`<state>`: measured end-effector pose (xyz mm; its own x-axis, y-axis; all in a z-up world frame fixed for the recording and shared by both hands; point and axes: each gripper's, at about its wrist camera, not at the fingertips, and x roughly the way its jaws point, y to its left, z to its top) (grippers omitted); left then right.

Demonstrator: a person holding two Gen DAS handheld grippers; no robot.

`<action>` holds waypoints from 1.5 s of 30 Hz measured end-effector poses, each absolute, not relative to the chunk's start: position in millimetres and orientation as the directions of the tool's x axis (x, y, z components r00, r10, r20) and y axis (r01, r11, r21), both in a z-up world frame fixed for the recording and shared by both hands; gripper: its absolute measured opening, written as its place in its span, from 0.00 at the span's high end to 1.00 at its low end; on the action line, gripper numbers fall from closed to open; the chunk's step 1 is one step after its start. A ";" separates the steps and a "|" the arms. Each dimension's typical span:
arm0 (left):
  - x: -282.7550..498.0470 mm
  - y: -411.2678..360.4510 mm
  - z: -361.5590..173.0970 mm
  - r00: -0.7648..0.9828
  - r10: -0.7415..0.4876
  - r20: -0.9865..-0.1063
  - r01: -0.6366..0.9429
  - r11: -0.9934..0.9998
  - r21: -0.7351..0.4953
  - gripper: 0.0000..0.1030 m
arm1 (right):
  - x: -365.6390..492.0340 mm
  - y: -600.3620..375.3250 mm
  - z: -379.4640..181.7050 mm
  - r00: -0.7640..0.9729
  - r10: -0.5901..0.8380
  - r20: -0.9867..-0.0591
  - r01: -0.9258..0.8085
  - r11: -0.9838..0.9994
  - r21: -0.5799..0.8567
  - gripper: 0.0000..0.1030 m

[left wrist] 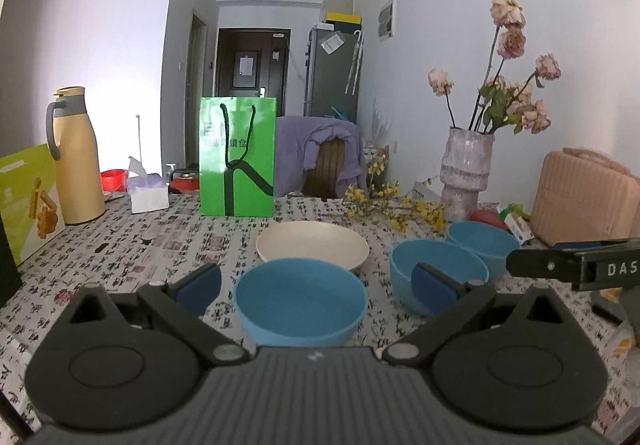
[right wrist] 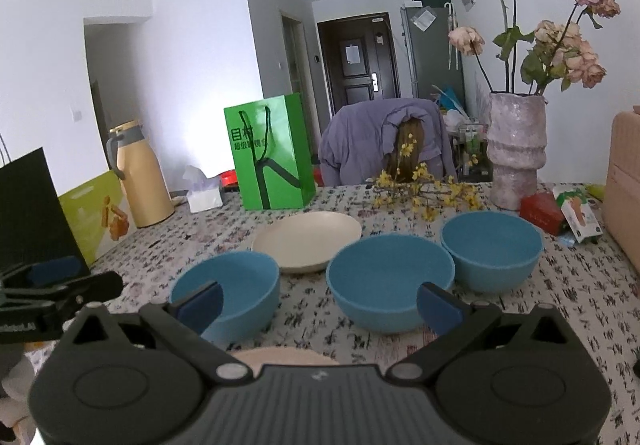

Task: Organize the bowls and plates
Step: 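Pull both open grippers back from the plate over the blue bowls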

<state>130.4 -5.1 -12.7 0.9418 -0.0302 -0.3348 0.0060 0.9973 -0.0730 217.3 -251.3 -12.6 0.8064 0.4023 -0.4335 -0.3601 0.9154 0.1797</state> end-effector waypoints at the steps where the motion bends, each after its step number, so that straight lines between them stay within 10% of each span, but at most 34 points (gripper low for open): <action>1: 132.4 -3.2 -10.3 0.942 -0.031 -0.333 0.005 0.997 -0.081 0.00 | 220.7 -250.4 -10.4 0.806 0.403 -0.433 -0.361 0.915 0.181 0.00; 45: 318.0 69.0 39.5 0.878 -0.038 -0.477 -0.086 0.968 -0.236 0.00 | 419.1 -181.7 21.0 0.718 0.370 -0.589 -0.271 0.929 0.254 0.00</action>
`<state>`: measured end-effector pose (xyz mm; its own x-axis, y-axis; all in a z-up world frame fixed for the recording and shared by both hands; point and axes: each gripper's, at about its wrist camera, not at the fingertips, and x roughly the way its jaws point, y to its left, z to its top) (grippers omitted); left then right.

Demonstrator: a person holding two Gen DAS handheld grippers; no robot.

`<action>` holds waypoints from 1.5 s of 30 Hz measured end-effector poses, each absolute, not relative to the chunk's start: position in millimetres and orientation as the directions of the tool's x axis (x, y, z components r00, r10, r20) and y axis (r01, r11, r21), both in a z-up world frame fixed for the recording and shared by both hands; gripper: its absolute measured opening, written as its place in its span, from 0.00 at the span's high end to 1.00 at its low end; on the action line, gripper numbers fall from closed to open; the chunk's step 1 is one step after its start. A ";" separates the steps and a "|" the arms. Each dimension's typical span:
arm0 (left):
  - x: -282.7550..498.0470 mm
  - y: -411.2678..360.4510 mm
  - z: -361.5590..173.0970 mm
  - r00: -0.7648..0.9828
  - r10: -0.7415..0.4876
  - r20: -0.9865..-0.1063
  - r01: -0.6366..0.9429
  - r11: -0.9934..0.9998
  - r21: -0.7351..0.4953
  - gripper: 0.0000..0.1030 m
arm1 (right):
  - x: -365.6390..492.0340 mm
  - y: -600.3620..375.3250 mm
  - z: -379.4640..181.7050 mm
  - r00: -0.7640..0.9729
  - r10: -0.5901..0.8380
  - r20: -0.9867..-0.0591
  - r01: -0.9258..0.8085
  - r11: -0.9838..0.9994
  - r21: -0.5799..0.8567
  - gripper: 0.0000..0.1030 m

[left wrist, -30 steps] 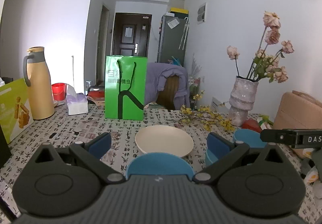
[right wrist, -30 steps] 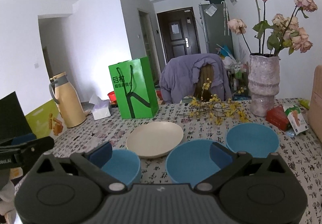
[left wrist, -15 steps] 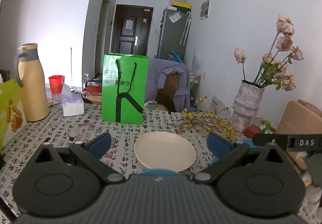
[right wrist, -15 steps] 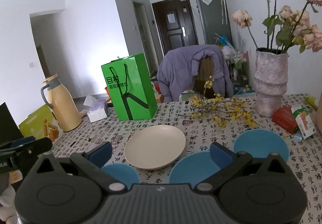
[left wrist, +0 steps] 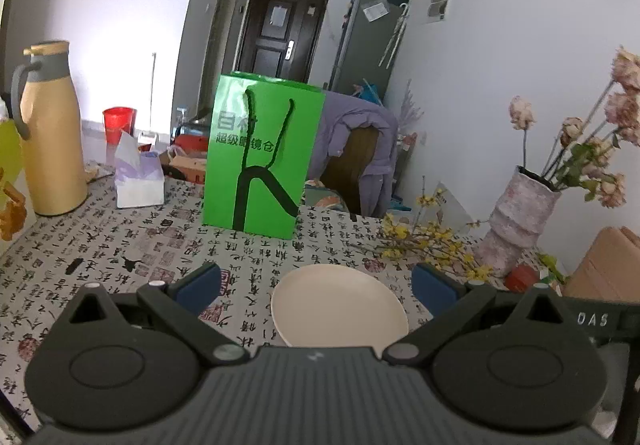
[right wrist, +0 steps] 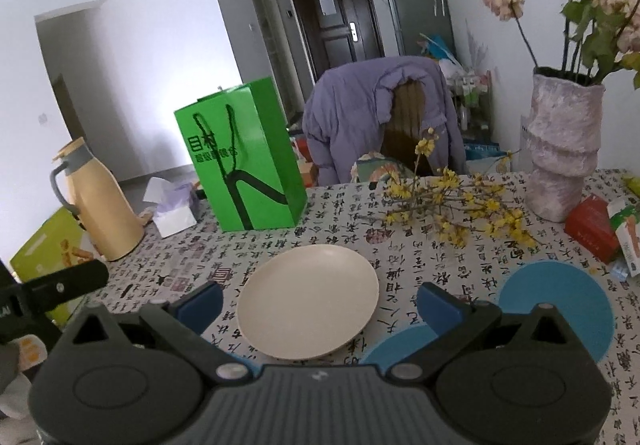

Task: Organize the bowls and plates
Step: 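Pull both open grippers back from the plate over the blue bowls, then move both open grippers forward to the rim of the cream plate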

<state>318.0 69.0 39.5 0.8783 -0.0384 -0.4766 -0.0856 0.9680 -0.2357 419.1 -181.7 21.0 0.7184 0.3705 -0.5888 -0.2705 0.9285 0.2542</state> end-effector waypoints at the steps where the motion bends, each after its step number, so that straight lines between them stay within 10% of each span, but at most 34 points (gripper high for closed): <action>1: 323.7 71.2 38.6 0.875 -0.039 -0.483 -0.090 0.966 -0.241 0.00 | 424.5 -179.1 19.5 0.717 0.366 -0.593 -0.267 0.930 0.252 0.00; 45: 476.7 135.6 -94.3 0.698 -0.109 -0.708 -0.254 0.887 -0.387 0.00 | 557.3 -123.9 -85.5 0.614 0.229 -0.755 -0.162 0.973 0.163 0.00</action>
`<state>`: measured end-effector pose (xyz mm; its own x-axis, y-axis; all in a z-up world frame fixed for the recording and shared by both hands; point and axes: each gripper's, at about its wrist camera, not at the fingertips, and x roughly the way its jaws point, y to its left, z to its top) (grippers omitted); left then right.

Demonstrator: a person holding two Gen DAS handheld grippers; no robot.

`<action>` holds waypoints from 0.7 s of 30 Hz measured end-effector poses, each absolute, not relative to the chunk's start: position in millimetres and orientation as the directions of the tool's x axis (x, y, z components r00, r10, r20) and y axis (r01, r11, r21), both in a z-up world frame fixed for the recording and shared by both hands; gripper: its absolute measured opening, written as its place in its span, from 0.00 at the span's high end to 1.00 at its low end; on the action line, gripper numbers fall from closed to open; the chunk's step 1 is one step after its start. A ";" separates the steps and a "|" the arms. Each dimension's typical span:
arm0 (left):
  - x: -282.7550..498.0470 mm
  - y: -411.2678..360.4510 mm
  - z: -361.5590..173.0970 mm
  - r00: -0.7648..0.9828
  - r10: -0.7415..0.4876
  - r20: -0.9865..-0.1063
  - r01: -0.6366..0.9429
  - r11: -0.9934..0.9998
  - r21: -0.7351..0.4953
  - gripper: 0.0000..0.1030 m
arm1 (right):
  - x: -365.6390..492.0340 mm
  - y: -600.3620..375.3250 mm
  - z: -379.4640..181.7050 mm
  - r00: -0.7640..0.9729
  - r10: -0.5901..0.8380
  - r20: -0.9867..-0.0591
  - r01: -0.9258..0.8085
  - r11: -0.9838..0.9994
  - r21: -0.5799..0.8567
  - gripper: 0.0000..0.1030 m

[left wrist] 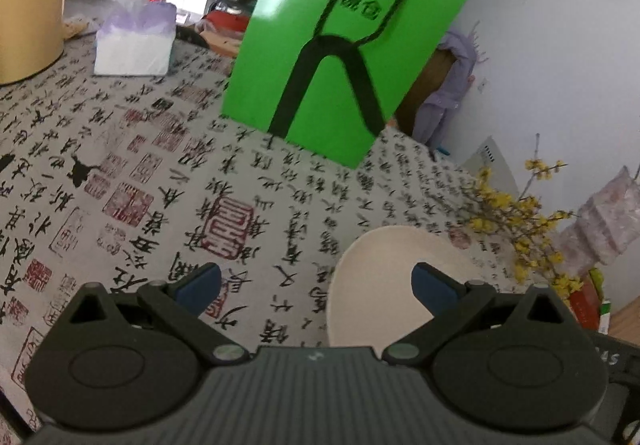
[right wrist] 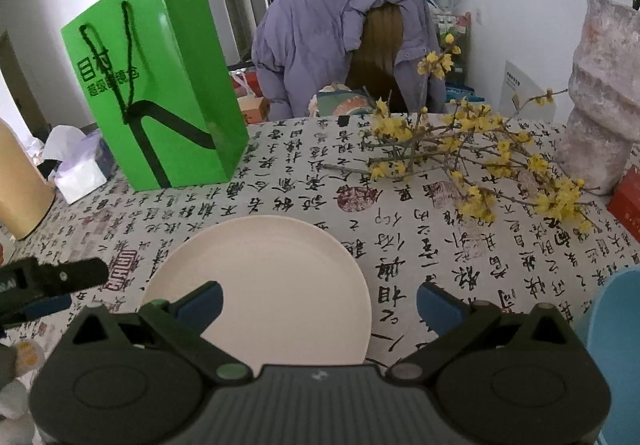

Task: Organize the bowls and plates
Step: 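Move both open grippers forward to the rim of the cream plate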

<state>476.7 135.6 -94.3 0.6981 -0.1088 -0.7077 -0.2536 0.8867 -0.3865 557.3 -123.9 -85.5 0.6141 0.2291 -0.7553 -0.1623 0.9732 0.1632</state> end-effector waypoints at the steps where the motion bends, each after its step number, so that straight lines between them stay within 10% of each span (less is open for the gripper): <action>1: 478.5 136.0 -96.9 0.693 -0.117 -0.712 -0.252 0.886 -0.390 0.00 | 558.2 -123.2 -86.6 0.613 0.227 -0.757 -0.161 0.974 0.161 0.00; 21: 494.9 154.8 -129.5 0.631 -0.192 -0.752 -0.251 0.866 -0.432 0.00 | 565.4 -117.5 -98.5 0.590 0.194 -0.784 -0.153 0.980 0.127 0.00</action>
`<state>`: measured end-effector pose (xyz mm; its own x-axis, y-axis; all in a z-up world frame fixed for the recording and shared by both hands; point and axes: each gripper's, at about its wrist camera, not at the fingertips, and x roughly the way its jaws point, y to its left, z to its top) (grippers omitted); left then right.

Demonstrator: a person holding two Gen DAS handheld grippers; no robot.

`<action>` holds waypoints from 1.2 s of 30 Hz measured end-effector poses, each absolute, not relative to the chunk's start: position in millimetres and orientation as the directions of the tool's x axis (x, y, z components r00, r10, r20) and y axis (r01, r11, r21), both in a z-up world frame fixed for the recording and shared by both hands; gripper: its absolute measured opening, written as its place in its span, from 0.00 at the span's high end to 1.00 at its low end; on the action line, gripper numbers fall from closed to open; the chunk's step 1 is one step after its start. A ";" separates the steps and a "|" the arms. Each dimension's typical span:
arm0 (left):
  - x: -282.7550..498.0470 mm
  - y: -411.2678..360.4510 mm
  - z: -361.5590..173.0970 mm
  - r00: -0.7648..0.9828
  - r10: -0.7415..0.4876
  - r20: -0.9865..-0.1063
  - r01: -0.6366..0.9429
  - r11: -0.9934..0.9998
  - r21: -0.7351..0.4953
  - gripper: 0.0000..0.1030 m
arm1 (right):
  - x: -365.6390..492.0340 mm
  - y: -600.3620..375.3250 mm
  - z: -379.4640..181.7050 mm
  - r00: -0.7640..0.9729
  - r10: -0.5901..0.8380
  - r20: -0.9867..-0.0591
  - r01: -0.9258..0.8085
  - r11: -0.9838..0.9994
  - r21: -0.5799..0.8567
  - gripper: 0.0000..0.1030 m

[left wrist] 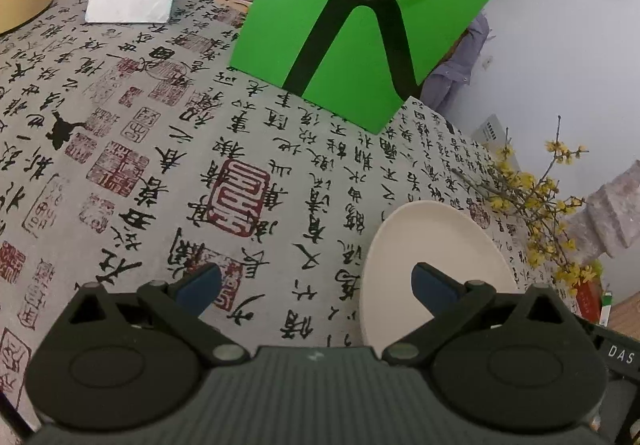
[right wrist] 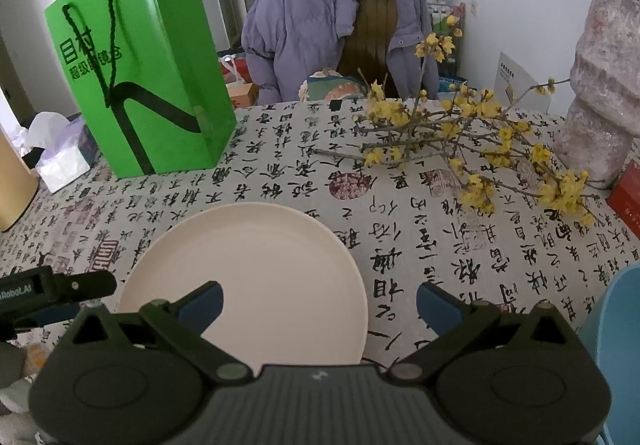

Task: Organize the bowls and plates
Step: 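Move both open grippers forward to the rim of the cream plate, then close both grippers on the cream plate rim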

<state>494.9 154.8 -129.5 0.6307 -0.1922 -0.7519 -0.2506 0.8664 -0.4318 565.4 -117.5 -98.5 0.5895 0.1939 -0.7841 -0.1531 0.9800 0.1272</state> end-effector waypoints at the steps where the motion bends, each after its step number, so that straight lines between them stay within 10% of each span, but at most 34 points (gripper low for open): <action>1: 495.4 155.0 -130.3 0.628 -0.197 -0.753 -0.245 0.868 -0.431 0.00 | 565.5 -117.2 -98.7 0.589 0.193 -0.784 -0.154 0.980 0.126 0.00; 21: 495.6 140.6 -129.3 0.653 -0.102 -0.751 -0.197 0.934 -0.298 0.02 | 565.6 -114.0 -101.2 0.592 0.186 -0.784 -0.178 0.979 0.098 0.17; 36: 494.3 125.8 -130.5 0.655 -0.150 -0.741 -0.085 0.959 -0.270 0.35 | 571.8 -120.5 -115.8 0.551 0.160 -0.819 -0.142 0.985 0.097 0.47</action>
<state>494.3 125.8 -130.5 0.6549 -0.1504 -0.7406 -0.0853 0.9590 -0.2703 571.8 -120.5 -115.8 0.5512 0.1602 -0.8188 -0.1419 0.9851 0.0971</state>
